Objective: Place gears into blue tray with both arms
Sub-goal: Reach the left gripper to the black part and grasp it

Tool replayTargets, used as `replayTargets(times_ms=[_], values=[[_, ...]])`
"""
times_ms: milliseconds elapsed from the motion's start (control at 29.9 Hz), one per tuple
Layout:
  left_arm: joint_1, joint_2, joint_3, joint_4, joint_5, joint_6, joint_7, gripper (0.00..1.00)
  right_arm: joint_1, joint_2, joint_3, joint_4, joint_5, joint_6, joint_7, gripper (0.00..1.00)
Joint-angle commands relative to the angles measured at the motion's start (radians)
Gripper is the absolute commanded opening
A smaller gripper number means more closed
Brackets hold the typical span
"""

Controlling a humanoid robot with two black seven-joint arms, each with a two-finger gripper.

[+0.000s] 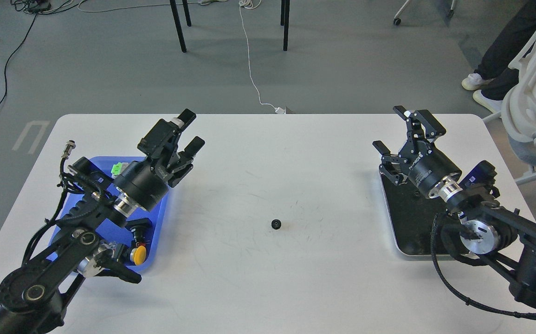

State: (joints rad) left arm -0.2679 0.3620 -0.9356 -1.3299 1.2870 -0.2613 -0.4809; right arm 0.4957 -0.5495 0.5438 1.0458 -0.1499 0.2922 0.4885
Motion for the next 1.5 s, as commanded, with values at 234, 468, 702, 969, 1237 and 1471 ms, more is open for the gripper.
replayTargets(times_ms=[234, 468, 702, 969, 1237, 1471], values=[[-0.365, 0.045, 0.391, 0.064, 0.792, 0.005, -0.008, 0.98, -0.181, -0.124, 0.059, 0.002, 0.020, 0.196, 0.000, 0.97], [-0.576, -0.017, 0.641, 0.204, 0.895, 0.011, -0.008, 0.96, -0.200, -0.144, 0.059, 0.007, 0.020, 0.196, 0.000, 0.97], [-0.608, -0.073, 0.767, 0.293, 0.895, 0.013, -0.008, 0.94, -0.198, -0.142, 0.058, 0.003, 0.020, 0.196, 0.000, 0.97], [-0.613, -0.143, 0.781, 0.370, 0.895, 0.030, -0.008, 0.87, -0.195, -0.136, 0.054, 0.000, 0.016, 0.196, 0.000, 0.97], [-0.613, -0.164, 0.830, 0.419, 0.895, 0.054, -0.008, 0.77, -0.197, -0.139, 0.056, 0.002, 0.016, 0.196, 0.000, 0.97], [-0.606, -0.175, 0.831, 0.440, 0.895, 0.059, -0.008, 0.64, -0.197, -0.136, 0.056, 0.002, 0.016, 0.196, 0.000, 0.97]])
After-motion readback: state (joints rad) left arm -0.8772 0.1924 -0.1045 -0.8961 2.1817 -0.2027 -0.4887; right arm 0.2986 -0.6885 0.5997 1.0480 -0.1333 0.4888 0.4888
